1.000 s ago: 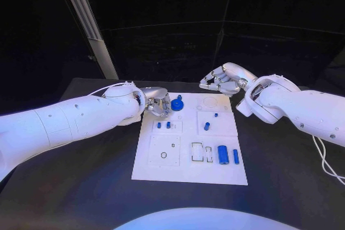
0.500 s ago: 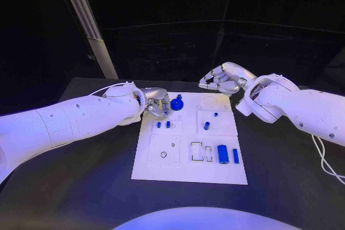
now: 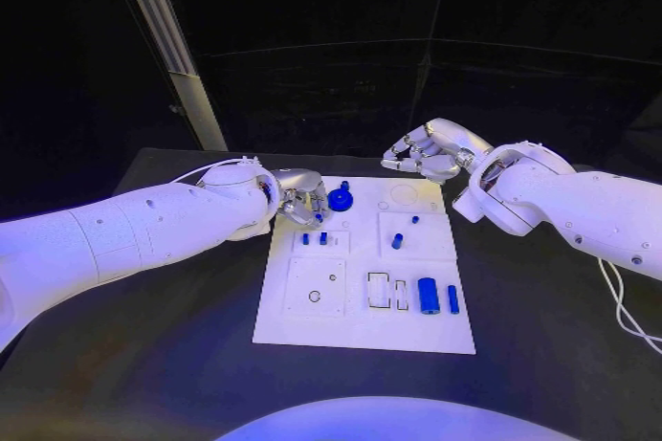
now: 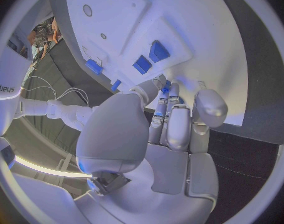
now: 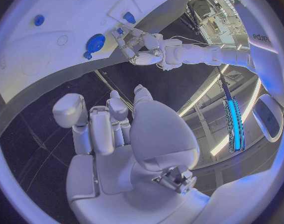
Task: Assemble the parts on the task board
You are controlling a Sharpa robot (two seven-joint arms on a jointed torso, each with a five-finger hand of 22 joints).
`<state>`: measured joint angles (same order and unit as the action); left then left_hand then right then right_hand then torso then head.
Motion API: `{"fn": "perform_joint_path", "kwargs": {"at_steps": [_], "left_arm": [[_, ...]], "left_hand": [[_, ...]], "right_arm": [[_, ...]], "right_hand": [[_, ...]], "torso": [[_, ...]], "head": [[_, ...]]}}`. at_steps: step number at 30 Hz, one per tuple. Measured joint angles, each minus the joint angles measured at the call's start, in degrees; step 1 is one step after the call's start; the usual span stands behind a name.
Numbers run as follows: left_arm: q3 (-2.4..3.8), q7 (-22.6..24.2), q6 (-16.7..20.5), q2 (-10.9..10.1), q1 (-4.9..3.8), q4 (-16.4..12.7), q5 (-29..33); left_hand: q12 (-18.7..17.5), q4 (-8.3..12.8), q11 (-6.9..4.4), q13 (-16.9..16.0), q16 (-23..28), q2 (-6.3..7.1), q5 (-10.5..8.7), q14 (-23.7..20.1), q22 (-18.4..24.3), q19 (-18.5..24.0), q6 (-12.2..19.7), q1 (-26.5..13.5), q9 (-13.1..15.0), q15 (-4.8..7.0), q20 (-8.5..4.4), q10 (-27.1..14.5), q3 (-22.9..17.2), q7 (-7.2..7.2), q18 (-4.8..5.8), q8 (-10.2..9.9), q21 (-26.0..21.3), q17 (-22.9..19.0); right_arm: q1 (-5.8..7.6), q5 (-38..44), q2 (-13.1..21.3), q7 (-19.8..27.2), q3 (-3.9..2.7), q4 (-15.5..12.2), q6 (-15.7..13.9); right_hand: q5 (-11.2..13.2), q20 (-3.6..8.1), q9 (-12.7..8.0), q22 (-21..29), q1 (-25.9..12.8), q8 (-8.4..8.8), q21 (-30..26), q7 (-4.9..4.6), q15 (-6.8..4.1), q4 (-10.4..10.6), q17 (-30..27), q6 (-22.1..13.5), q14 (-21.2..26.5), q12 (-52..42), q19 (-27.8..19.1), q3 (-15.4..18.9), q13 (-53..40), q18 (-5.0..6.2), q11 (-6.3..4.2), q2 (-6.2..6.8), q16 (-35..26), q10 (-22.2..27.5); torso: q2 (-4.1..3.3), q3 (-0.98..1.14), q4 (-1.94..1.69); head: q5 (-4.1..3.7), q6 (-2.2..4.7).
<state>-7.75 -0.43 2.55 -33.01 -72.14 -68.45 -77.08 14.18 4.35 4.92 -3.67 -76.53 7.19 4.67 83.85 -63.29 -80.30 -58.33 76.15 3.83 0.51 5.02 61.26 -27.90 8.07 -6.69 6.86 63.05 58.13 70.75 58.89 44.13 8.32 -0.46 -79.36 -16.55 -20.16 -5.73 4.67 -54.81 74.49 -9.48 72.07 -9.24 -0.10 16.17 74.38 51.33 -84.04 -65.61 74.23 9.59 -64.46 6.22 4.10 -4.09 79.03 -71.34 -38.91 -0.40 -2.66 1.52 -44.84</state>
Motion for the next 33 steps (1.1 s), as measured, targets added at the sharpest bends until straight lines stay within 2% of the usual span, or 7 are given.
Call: {"fn": "perform_joint_path", "kwargs": {"at_steps": [6, 13, 22, 24, 28, 31, 33], "left_arm": [[-0.02, 0.06, 0.0, 0.11, 0.05, 0.03, 0.04], [-0.02, 0.04, -0.01, 0.12, 0.05, 0.17, 0.54], [-0.02, 0.02, -0.01, -0.2, 0.04, 0.03, 0.93], [-0.02, 0.02, 0.02, -0.37, 0.04, -0.06, 0.98], [-0.02, 0.02, 0.19, -0.99, 0.04, -0.39, 1.17], [-0.01, 0.1, 0.51, -1.66, 0.04, -0.74, 1.41], [0.01, 0.26, 0.9, -2.34, 0.04, -1.12, 1.81]], "left_hand": [[-1.01, 0.08, 0.63, 0.0, 0.25, 0.26, 0.0, -0.21, 0.7, 0.53, 0.3, -0.26, 0.0, -0.22, 0.53, -2.22, 0.56, 0.3, 0.0, -0.67, -0.88, -0.73], [-1.11, -0.07, 0.41, 0.0, 0.25, 0.26, 0.0, -0.41, 0.8, 0.53, 0.3, -0.26, 0.01, -0.41, 0.53, -2.41, 0.7, 0.3, 0.0, -0.78, -1.1, -0.73], [-1.11, 0.16, 0.78, -0.01, 0.25, 0.26, 0.0, -0.2, 0.96, 0.69, 0.57, -0.26, 0.01, -0.62, 0.69, -3.31, 0.93, 0.58, 0.0, -0.78, -1.33, -0.82], [-1.5, 0.06, 0.93, -0.01, 0.25, 0.26, 0.0, -0.32, 1.21, 0.73, 0.63, -0.26, 0.01, -0.74, 0.72, -3.99, 1.31, 0.63, 0.0, -1.2, -1.58, -0.91], [-2.51, 0.36, 1.45, -0.01, 0.25, 0.6, 0.0, -0.53, 2.95, 1.49, 3.12, 0.08, -0.13, -1.34, 1.49, -7.39, 2.57, 0.65, 0.0, -2.67, -3.79, -1.52], [-3.68, 0.46, 2.2, 0.01, 0.48, 0.92, 0.0, -0.85, 4.33, 2.01, 5.36, 0.39, -0.13, -1.72, 2.0, -11.34, 4.25, 0.2, 0.0, -3.11, -5.36, -2.26], [-4.19, 0.36, 2.67, 0.01, 0.48, 0.96, 0.0, -0.92, 4.88, 2.14, 6.65, 0.44, -0.13, -2.17, 2.13, -13.53, 5.56, -0.13, 0.0, -3.11, -6.0, -2.55]], "right_arm": [[0.0, 0.0, 0.0, 0.0, 0.0, 0.02, 0.01], [0.0, 0.0, 0.0, -0.01, 0.0, 0.12, 0.04], [0.0, 0.0, 0.0, -0.03, 0.0, 0.35, 0.1], [0.0, 0.0, 0.0, -0.03, 0.0, 0.43, 0.13], [0.0, 0.0, -0.01, -0.05, 0.0, 0.7, 0.18], [0.0, 0.0, -0.03, -0.12, 0.0, 1.15, 0.32], [0.0, 0.14, -0.03, -0.24, 0.0, 1.7, 0.51]], "right_hand": [[0.0, 0.0, 0.0, 0.0, 0.0, 0.0, 0.0, 0.0, 0.0, 0.15, 0.0, 0.0, 0.0, 0.0, 0.0, 0.15, 0.0, 0.0, 0.0, 0.0, 0.0, 0.0], [0.0, 0.0, 0.0, -0.01, 0.0, 0.0, 0.0, 0.0, 0.0, 0.15, 0.0, 0.0, 0.0, 0.0, 0.0, 0.15, 0.0, 0.0, 0.0, 0.0, 0.0, 0.0], [0.0, 0.0, 0.0, -0.01, 0.0, 0.0, 0.0, 0.0, 0.0, 0.15, 0.0, 0.0, 0.0, 0.0, 0.0, 0.15, 0.0, 0.0, 0.0, 0.0, 0.0, 0.0], [0.0, 0.0, 0.0, 0.11, 0.0, -0.22, -0.07, 0.0, 0.0, 0.15, -0.01, 0.0, 0.0, 0.0, 0.0, 0.15, 0.02, 0.0, 0.0, 0.0, 0.0, 0.0], [0.0, 0.23, 0.0, 0.78, 0.0, -0.24, -0.63, 0.0, 0.0, 0.15, -0.07, 0.0, 0.0, 0.32, -0.24, 0.15, 0.6, 0.0, -0.1, 0.0, -0.01, 0.18], [0.0, 0.08, 0.0, 3.09, 0.42, -0.24, -2.08, 0.19, 0.0, -0.09, -1.31, -0.2, 0.0, 5.25, -1.73, 0.39, 5.49, 0.02, 0.02, -0.42, -1.3, 4.38], [0.0, 0.15, 0.0, 7.88, 2.67, -0.24, -5.13, 0.19, 0.0, -0.81, -4.33, -0.2, 0.0, 13.28, -4.16, 0.49, 13.21, 1.44, 0.0, -0.36, -3.96, 10.13]], "torso": [[-0.01, 0.03, 0.05], [-0.01, 0.04, 0.05], [-0.01, 0.01, 0.04], [0.0, -0.01, 0.04], [0.0, -0.02, 0.03], [0.02, -0.05, 0.03], [0.03, -0.08, -0.01]], "head": [[0.04, 0.01], [-0.05, 0.02], [-0.05, 0.02], [-0.05, 0.04], [-0.06, 0.12], [-0.05, 0.14], [-0.16, 0.19]]}}
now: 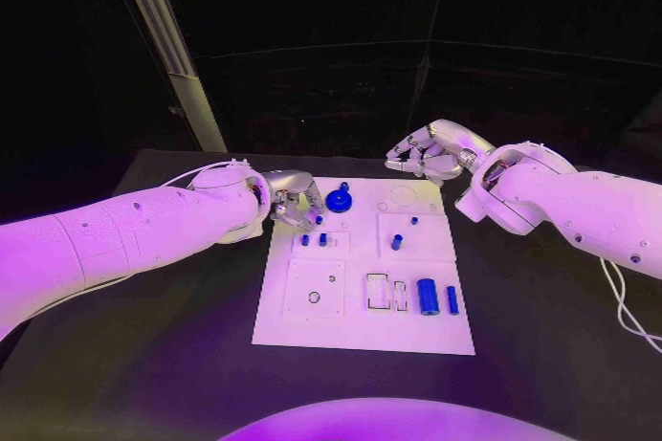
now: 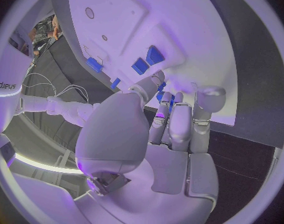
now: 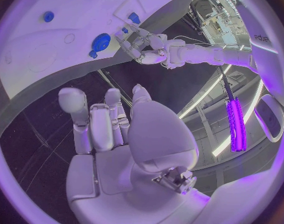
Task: Assemble the parts on the task board
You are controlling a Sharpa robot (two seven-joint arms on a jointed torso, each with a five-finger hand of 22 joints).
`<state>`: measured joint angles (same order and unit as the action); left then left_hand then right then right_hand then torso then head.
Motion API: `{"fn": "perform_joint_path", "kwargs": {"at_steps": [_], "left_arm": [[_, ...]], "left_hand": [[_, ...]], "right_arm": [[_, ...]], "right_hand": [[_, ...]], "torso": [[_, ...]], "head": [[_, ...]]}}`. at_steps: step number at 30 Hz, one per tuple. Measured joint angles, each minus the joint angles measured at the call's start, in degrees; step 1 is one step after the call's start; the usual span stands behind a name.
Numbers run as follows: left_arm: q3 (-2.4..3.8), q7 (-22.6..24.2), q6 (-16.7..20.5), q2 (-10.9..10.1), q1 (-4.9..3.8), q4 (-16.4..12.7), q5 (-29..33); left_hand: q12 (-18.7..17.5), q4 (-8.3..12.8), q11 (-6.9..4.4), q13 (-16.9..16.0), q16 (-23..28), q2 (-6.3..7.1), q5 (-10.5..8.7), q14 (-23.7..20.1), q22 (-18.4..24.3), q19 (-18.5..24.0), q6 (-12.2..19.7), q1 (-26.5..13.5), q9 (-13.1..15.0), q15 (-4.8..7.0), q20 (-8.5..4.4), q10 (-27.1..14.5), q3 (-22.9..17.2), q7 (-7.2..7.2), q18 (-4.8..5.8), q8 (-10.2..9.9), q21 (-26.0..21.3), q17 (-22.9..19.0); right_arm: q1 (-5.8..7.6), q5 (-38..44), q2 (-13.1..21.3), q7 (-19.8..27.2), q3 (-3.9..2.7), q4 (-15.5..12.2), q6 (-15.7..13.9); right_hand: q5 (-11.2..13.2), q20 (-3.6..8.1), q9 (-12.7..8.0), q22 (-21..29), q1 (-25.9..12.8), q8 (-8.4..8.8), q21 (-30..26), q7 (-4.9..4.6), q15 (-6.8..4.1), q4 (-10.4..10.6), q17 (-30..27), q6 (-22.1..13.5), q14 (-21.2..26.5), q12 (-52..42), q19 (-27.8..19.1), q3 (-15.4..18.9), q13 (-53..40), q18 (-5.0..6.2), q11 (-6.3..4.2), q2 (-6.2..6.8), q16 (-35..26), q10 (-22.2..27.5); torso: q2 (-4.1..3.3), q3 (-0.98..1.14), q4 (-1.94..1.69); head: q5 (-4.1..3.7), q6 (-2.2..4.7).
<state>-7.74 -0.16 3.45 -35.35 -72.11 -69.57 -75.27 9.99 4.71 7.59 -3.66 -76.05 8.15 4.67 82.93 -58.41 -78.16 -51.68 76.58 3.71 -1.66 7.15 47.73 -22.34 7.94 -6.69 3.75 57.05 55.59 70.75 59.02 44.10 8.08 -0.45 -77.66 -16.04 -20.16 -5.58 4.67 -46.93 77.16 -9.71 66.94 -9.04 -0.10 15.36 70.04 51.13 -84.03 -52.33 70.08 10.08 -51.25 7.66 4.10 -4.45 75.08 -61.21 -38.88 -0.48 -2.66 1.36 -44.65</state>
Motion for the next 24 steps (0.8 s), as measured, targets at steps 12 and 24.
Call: {"fn": "perform_joint_path", "kwargs": {"at_steps": [12, 24], "left_arm": [[0.16, 7.98, 5.49, -5.76, -0.04, -1.76, 15.58], [0.17, 20.74, 8.3, -8.49, -0.15, -4.87, 48.59]], "left_hand": [[5.2, -3.06, -0.84, -0.86, 1.17, -2.03, 0.0, -0.67, 4.51, 1.13, -2.47, 0.71, 0.4, 0.26, -0.04, 2.6, 7.89, 1.82, -0.89, 1.33, -5.22, -3.13], [10.86, -3.76, -2.25, -1.46, 10.68, -5.21, 0.0, -8.78, 16.3, 8.42, -6.27, 1.74, 0.4, 1.12, -0.82, 11.15, 6.18, 1.15, -3.46, 3.08, -19.89, -19.86]], "right_arm": [[-0.44, 11.85, 0.89, -1.98, 0.0, 3.26, 3.34], [-3.03, 33.95, 1.34, -7.45, 0.04, 0.24, 6.21]], "right_hand": [[6.51, 0.26, -0.43, 9.73, 13.32, -0.22, -7.92, 0.29, -0.62, -6.14, -11.05, 5.06, 0.62, 31.26, -2.17, -4.58, 27.78, 1.27, 0.09, 2.78, -10.92, 0.99], [10.21, -0.14, -0.77, 10.89, 15.65, 2.47, -8.86, 0.34, -0.2, -7.0, -11.91, 6.65, 0.2, 40.1, -1.78, -7.8, 37.12, 1.26, 0.3, 3.9, -11.97, -0.02]], "torso": [[0.07, 0.07, -0.01], [0.04, 0.09, 0.1]], "head": [[-0.42, 0.73], [-2.91, 1.77]]}}
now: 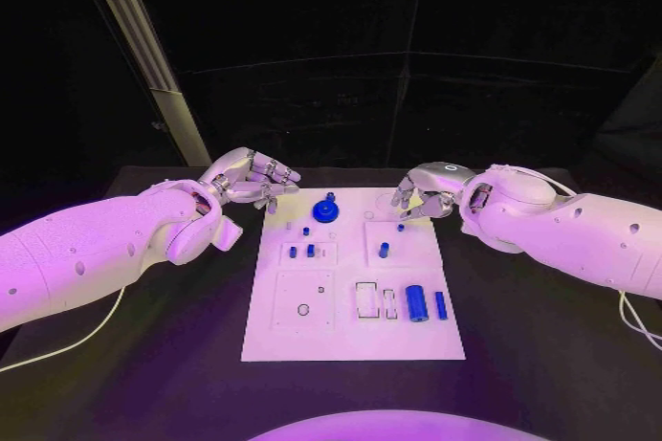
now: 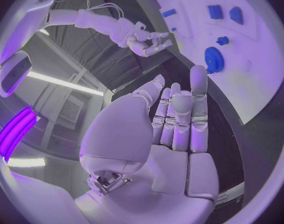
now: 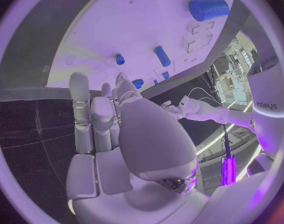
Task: Assemble the parts on the task board
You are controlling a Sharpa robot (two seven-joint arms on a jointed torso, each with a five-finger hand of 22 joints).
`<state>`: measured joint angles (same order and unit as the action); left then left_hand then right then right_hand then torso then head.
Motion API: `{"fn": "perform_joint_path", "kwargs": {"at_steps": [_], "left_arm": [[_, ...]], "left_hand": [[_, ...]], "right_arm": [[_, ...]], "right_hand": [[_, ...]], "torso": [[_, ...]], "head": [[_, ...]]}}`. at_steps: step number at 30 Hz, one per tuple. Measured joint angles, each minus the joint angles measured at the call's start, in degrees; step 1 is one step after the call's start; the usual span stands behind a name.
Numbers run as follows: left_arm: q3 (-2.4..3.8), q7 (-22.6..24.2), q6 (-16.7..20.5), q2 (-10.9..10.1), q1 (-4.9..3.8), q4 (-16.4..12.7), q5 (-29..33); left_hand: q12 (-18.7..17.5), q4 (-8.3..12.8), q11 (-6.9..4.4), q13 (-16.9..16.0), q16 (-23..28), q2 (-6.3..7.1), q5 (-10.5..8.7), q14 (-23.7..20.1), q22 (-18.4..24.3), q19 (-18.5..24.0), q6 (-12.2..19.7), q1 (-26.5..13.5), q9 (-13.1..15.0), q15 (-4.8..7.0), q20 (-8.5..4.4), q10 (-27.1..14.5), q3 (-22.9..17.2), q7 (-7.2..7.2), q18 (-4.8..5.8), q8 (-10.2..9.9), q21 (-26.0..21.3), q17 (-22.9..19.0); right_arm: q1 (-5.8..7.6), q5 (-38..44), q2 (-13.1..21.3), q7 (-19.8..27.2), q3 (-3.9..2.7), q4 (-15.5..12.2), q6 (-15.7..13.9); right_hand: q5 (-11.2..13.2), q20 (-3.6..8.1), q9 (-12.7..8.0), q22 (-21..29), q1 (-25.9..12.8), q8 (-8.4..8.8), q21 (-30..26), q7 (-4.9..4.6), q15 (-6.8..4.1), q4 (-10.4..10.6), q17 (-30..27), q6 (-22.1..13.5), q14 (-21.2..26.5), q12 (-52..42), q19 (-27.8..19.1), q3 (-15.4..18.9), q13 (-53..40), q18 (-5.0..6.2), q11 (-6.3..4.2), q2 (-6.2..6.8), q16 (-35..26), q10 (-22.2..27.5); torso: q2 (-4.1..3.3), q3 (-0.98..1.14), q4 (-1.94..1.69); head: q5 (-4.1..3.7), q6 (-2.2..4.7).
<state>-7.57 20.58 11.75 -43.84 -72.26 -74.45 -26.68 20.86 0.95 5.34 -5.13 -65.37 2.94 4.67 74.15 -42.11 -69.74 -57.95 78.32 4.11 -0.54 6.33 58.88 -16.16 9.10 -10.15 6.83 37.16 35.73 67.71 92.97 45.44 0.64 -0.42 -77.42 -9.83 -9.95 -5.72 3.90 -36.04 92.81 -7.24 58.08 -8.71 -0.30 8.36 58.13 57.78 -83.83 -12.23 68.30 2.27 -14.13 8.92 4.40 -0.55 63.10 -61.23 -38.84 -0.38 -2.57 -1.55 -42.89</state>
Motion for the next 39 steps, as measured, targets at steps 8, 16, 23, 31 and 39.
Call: {"fn": "perform_joint_path", "kwargs": {"at_steps": [8, 16, 23, 31, 39], "left_arm": [[-0.07, 3.09, -0.06, -0.58, 0.01, -1.51, 11.65], [-0.1, 4.04, -0.03, -0.73, 0.06, -1.58, 15.09], [-0.11, 4.26, 0.08, -0.75, 0.07, -1.23, 16.33], [-0.12, 4.27, 0.26, -0.7, 0.1, -1.0, 16.89], [-0.12, 4.26, 0.33, -0.75, 0.11, -1.04, 17.1]], "left_hand": [[0.38, -0.16, -0.12, 0.08, 1.98, 0.0, 0.0, -1.47, 0.72, 0.51, -0.41, 0.0, 0.0, 0.13, -0.06, 0.52, -0.63, -0.01, 0.0, 0.37, -0.95, -3.3], [0.38, -0.01, -0.12, 0.07, 2.18, 0.0, 0.0, -1.47, 0.8, 0.51, -0.62, 0.0, -0.01, 0.13, -0.06, 0.52, -0.78, 0.21, -0.01, 0.37, -0.95, -3.66], [0.38, 0.15, -0.12, 0.13, 2.47, 0.0, 0.0, -1.89, 0.91, 0.51, -0.82, 0.0, -0.01, 0.14, -0.06, 0.52, -0.94, 0.0, -0.01, 0.59, -1.37, -4.21], [0.38, 0.15, -0.11, 0.13, 2.47, 0.0, 0.0, -1.88, 0.91, 0.51, -0.82, 0.0, -0.01, 0.13, -0.06, 0.52, -0.94, 0.0, 0.0, 0.58, -1.37, -4.41], [0.38, 0.15, -0.11, 0.18, 2.84, 0.0, 0.0, -1.88, 1.01, 0.51, -0.82, 0.0, -0.02, 0.13, -0.06, 0.52, -0.94, 0.0, 0.0, 0.58, -1.37, -4.59]], "right_arm": [[-0.78, 7.11, 0.24, -2.46, 0.01, -1.3, 1.8], [-1.02, 9.46, 0.73, -3.26, 0.01, -2.81, 3.25], [-1.08, 10.08, 0.86, -3.36, 0.01, -3.4, 3.89], [-1.16, 9.64, 0.44, -3.23, 0.01, -3.1, 4.67], [-1.56, 9.03, -0.1, -3.08, -0.09, -1.97, 5.49]], "right_hand": [[0.0, -0.42, 0.0, -0.27, -0.23, 1.03, 0.0, 0.0, 0.2, 0.09, 0.29, 0.0, -0.2, 1.5, 0.42, -1.08, 2.5, 0.0, 0.64, 0.84, 0.0, 0.22], [0.0, -0.42, 0.0, -0.27, 0.0, 1.55, 0.0, 0.0, 0.2, -0.13, 0.47, 0.0, -0.2, 2.26, 0.42, -2.08, 3.78, 0.01, 0.64, 1.08, 0.0, 0.22], [-0.01, -0.42, 0.01, -0.26, -0.31, 1.62, 0.0, -0.45, 0.41, -0.01, 0.48, 0.01, 0.0, 2.54, 0.42, -2.83, 4.84, 0.0, 0.85, 1.67, 0.0, 0.41], [-0.38, -0.62, 0.05, -0.66, -0.31, 2.17, 0.0, -0.65, 0.4, 0.02, 0.76, 0.59, 0.0, 2.77, 0.62, -5.26, 6.39, 0.0, 1.13, 1.67, 0.25, -0.3], [0.49, -0.48, 0.14, -1.68, -0.31, 2.21, 0.71, -0.49, 0.4, -0.19, 0.98, 1.52, 0.0, 2.99, 1.12, -8.34, 7.73, -0.01, 1.03, 1.67, 0.5, -1.46]], "torso": [[-0.06, -0.03, 0.0], [-0.13, 0.01, -0.03], [-0.13, 0.04, -0.03], [-0.13, 0.0, -0.03], [-0.12, -0.05, -0.03]], "head": [[-0.93, 0.1], [-0.82, -0.04], [-0.76, -0.15], [-0.85, -0.27], [-0.88, -0.5]]}}
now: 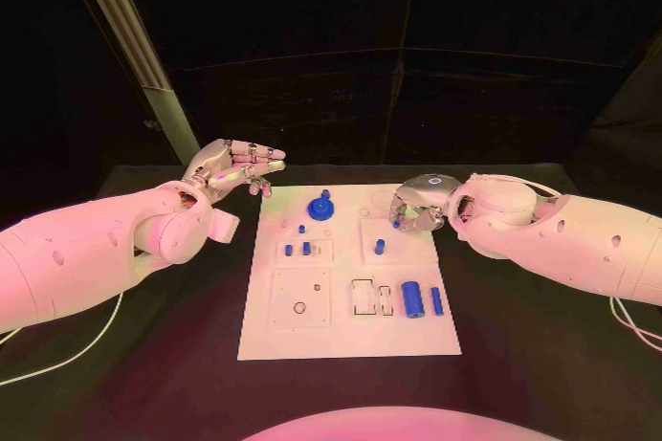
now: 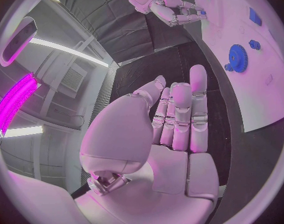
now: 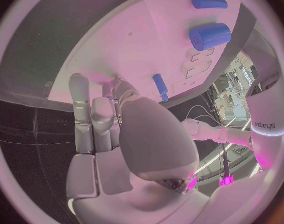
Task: Assemble the parts on the task board
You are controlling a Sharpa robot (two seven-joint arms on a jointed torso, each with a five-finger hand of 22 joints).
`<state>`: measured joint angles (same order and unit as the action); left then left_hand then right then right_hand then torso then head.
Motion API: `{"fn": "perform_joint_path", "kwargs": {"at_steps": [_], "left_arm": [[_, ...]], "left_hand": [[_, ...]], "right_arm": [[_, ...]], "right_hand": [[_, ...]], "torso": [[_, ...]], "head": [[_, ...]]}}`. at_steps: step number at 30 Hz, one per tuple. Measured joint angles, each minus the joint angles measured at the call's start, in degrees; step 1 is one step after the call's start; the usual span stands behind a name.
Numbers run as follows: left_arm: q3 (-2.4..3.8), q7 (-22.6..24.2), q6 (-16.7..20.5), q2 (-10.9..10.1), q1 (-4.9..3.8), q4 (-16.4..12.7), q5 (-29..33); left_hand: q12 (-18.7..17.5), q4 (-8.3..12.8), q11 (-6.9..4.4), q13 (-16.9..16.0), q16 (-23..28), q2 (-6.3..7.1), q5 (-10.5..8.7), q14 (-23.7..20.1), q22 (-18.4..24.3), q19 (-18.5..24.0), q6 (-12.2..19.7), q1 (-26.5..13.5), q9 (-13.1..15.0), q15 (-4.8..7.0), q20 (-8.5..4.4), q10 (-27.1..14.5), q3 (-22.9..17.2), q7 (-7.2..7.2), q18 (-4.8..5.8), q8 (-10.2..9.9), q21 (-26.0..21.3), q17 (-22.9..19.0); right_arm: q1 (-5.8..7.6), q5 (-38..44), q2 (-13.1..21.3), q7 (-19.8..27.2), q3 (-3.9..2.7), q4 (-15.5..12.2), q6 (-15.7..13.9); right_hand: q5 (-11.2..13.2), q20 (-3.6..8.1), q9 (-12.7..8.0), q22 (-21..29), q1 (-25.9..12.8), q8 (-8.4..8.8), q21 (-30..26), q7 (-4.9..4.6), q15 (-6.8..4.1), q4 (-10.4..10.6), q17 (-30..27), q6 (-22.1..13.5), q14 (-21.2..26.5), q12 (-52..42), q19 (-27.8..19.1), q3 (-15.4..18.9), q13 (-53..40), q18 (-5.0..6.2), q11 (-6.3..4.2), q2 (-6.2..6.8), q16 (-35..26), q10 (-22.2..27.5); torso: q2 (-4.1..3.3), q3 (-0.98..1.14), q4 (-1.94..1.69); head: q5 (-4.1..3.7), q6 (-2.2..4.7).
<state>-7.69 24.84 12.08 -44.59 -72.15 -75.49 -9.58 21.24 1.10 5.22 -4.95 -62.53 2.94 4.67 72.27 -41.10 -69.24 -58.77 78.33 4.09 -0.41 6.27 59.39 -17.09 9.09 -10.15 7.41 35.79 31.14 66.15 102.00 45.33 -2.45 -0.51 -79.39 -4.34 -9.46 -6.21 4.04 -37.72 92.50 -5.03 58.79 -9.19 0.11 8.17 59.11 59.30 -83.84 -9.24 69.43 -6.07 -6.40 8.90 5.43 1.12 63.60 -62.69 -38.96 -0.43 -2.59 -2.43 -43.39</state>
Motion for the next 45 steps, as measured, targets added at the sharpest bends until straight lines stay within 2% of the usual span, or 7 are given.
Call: {"fn": "perform_joint_path", "kwargs": {"at_steps": [3, 14, 24, 35, 36, 38, 45], "left_arm": [[0.0, 0.0, 0.01, -0.1, 0.0, -0.01, 0.03], [0.0, -0.04, 0.07, -0.25, 0.0, -0.01, 0.09], [0.0, -0.12, 0.12, -0.26, -0.01, 0.05, 0.12], [0.0, -0.19, 0.28, -0.28, -0.01, 0.09, 0.15], [0.0, -0.2, 0.29, -0.28, -0.01, 0.09, 0.15], [0.0, -0.22, 0.31, -0.28, -0.01, 0.1, 0.16], [0.0, -0.3, 0.34, -0.28, -0.01, 0.15, 0.17]], "left_hand": [[0.0, -0.03, 0.0, 0.0, 0.0, 0.0, 0.0, 0.0, 0.0, 0.0, 0.0, 0.0, 0.0, 0.0, 0.0, 0.0, -0.03, 0.0, 0.0, 0.0, 0.0, -0.09], [0.0, -0.16, 0.0, -0.01, 0.0, 0.0, 0.0, 0.0, 0.06, 0.0, 0.0, 0.0, -0.05, 0.0, 0.0, 0.0, -0.16, 0.0, 0.0, 0.0, 0.0, -0.22], [0.0, 0.09, 0.0, 0.08, 0.09, -0.26, 0.0, -0.21, 0.16, 0.0, 0.0, 0.26, -0.05, 0.21, 0.0, 0.0, -0.4, 0.0, 0.0, 0.0, -0.36, -0.3], [0.28, 0.32, 0.0, 0.18, 0.24, -0.46, 0.0, -0.21, 0.35, 0.0, 0.0, 0.47, -0.1, 0.21, 0.0, 0.0, -0.95, 0.0, 0.0, 0.0, -0.65, -0.58], [0.28, 0.31, 0.0, 0.18, 0.24, -0.46, 0.0, -0.21, 0.35, 0.0, 0.0, 0.46, -0.1, 0.21, 0.0, 0.0, -0.95, 0.0, 0.0, -0.01, -0.65, -0.58], [0.28, 0.32, 0.0, 0.18, 0.24, -0.46, 0.0, -0.2, 0.35, 0.0, 0.0, 0.47, -0.1, 0.21, 0.0, 0.0, -0.95, 0.0, 0.0, -0.01, -0.65, -0.58], [0.28, 0.48, 0.0, 0.18, 0.45, -0.46, 0.0, -0.2, 0.35, 0.0, 0.0, 0.46, -0.1, 0.2, 0.0, -0.01, -1.12, 0.0, 0.0, -0.01, -0.65, -0.63]], "right_arm": [[0.0, -0.11, -0.23, 0.06, -0.07, 0.23, 0.1], [-0.17, -0.41, -0.7, 0.21, -0.24, 0.57, 0.29], [-0.17, -0.43, -1.01, 0.16, -0.3, 0.61, 0.56], [-0.29, -0.28, -1.06, 0.01, -0.3, -0.01, 0.59], [-0.32, -0.22, -1.04, -0.02, -0.3, -0.03, 0.48], [-0.37, -0.08, -1.02, -0.09, -0.27, -0.08, 0.19], [-0.49, 0.34, -1.07, -0.36, -0.21, -0.14, -0.42]], "right_hand": [[0.38, -0.02, 0.0, -0.51, 0.0, 0.0, 0.41, 0.14, 0.0, 0.02, 0.25, 0.27, 0.0, 0.16, 0.01, -1.25, 0.47, 0.01, -0.21, 0.0, 0.3, -0.18], [0.66, 0.17, 0.08, -2.98, -2.04, 0.39, 2.4, 0.44, 0.0, -0.64, 1.94, 2.02, 0.0, 0.39, 1.05, -7.6, 2.61, 0.01, -0.4, 2.04, 1.96, -2.25], [0.7, 0.38, 0.12, -5.57, -3.24, 0.39, 4.0, 0.56, 0.0, -1.44, 3.34, 2.93, 0.0, 0.72, 2.07, -10.27, 2.64, 0.01, -0.72, 3.24, 3.28, -3.35], [0.71, 0.62, 0.26, -8.7, -4.28, 0.38, 6.35, 0.84, -0.22, -2.65, 4.85, 4.13, -0.21, 0.84, 3.13, -13.07, 2.68, 0.0, -0.92, 3.33, 4.86, -4.6], [0.71, 0.67, 0.33, -9.2, -4.61, 0.39, 6.65, 0.96, -0.22, -2.96, 4.89, 4.34, -0.21, 0.89, 3.42, -13.53, 2.64, -0.06, -1.03, 3.53, 5.0, -4.7], [0.77, 0.59, 0.34, -9.54, -4.61, 0.39, 6.71, 0.84, -0.22, -3.34, 4.81, 4.47, -0.21, 0.9, 3.5, -13.91, 2.56, -0.92, -1.22, 3.53, 5.0, -4.9], [0.9, 0.99, 0.53, -10.68, -5.09, 0.39, 7.58, 1.28, -0.64, -4.2, 4.71, 5.48, -0.21, 0.95, 3.9, -15.07, 2.49, -0.92, -1.34, 3.68, 5.07, -5.82]], "torso": [[0.0, 0.0, 0.0], [0.03, 0.01, -0.01], [0.03, 0.01, -0.01], [0.03, 0.04, 0.03], [0.03, 0.04, 0.03], [0.03, 0.04, 0.03], [0.03, 0.04, 0.03]], "head": [[0.05, -0.07], [0.16, -0.26], [0.18, -0.44], [0.14, -0.56], [0.13, -0.59], [0.13, -0.61], [0.13, -0.66]]}}
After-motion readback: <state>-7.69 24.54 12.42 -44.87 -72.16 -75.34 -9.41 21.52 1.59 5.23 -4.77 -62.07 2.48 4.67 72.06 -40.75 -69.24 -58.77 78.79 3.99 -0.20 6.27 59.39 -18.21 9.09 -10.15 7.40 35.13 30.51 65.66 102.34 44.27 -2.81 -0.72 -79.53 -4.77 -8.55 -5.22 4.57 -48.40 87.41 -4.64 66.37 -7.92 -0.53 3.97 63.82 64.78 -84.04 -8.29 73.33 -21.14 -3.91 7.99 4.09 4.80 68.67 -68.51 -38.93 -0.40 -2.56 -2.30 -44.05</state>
